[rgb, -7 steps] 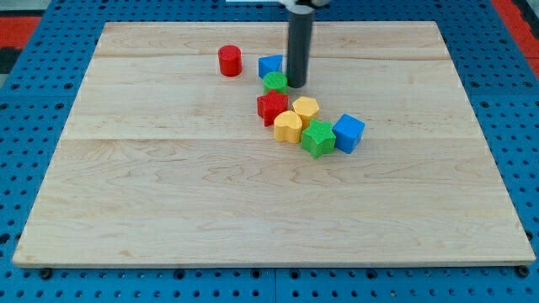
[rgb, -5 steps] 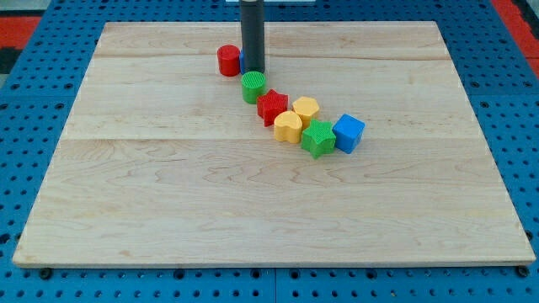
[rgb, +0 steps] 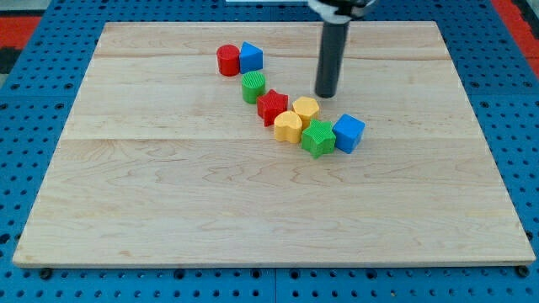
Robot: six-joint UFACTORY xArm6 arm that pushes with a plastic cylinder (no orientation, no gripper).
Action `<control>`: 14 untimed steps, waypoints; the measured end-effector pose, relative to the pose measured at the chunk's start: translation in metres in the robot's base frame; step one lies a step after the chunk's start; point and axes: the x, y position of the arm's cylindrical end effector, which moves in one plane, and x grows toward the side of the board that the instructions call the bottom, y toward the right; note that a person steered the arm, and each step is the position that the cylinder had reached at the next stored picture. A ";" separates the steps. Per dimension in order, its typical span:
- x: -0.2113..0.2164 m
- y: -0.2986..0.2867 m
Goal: Move the red star left to the red circle
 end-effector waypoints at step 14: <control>0.008 -0.171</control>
